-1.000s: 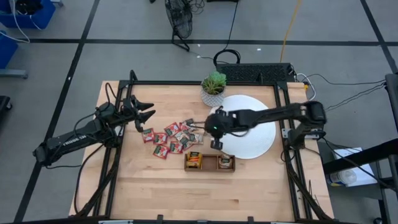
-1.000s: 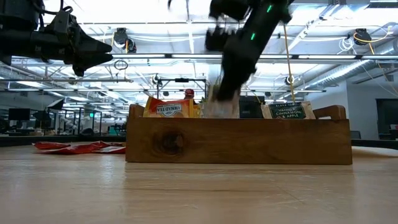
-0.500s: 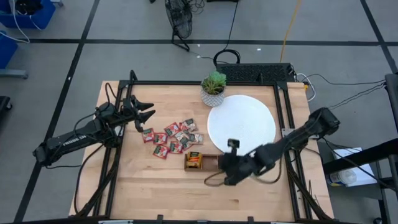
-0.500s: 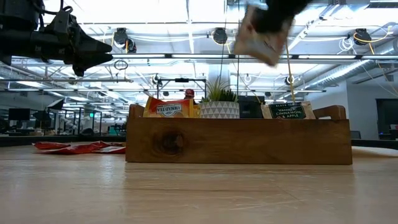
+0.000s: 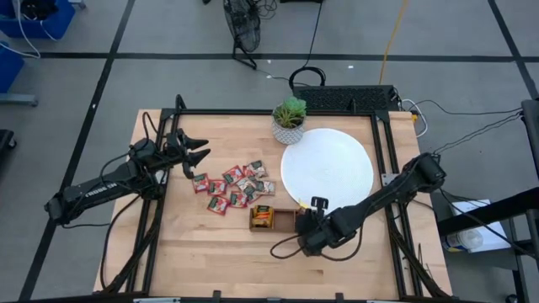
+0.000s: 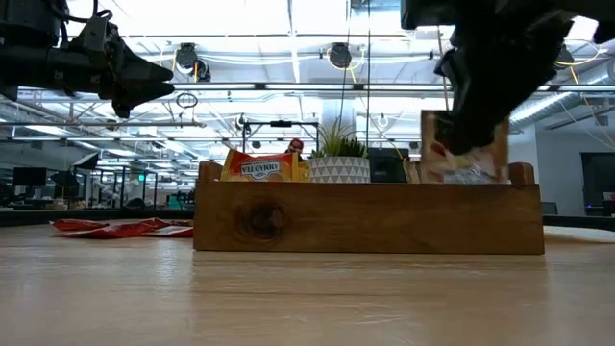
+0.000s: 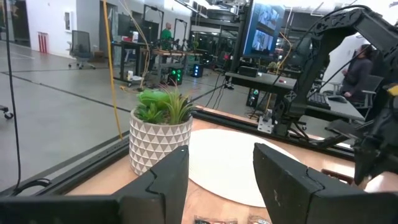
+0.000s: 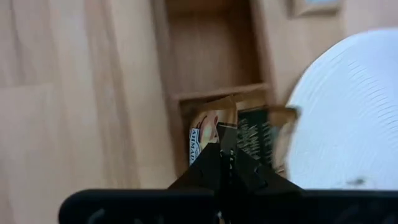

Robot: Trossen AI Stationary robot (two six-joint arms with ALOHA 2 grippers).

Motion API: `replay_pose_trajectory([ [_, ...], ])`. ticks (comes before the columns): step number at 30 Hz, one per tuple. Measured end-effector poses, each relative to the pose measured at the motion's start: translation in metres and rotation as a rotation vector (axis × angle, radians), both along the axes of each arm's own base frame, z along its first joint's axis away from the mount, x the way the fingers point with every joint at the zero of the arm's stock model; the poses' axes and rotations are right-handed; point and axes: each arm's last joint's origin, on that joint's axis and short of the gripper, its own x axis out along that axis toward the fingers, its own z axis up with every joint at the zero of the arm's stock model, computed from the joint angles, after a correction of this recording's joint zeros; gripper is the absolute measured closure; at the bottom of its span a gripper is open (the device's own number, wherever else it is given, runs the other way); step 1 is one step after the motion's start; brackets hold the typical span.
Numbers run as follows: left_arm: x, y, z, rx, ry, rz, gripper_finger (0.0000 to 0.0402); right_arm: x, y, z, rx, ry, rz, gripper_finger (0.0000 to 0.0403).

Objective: Pick & Place Tea
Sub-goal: Put the light brown tea bag into the right section of the wooden organizer

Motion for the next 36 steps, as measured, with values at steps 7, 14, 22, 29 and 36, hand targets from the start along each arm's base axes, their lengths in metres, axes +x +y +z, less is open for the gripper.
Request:
replay_pose_trajectory([
  [7, 0.0, 0.0, 0.0, 0.0, 0.0, 0.0, 0.022, 0.006, -0.006, -0.008, -0.012, 0.037, 0.007, 0.0403],
  [14, 0.0, 0.0, 0.0, 0.0, 0.0, 0.0, 0.022, 0.013, -0.017, -0.013, -0.018, 0.049, -0.018, 0.0403],
  [22, 0.0, 0.0, 0.0, 0.0, 0.001, 0.0, 0.022, 0.011, -0.023, 0.001, -0.056, -0.023, -0.068, 0.036],
  [29, 0.0, 0.0, 0.0, 0.0, 0.001, 0.0, 0.022, 0.011, -0.023, 0.001, -0.064, -0.018, -0.058, 0.033],
  [36, 0.0, 0.0, 0.0, 0.0, 0.0, 0.0, 0.022, 0.01, -0.021, 0.001, -0.103, -0.026, -0.024, 0.0342],
])
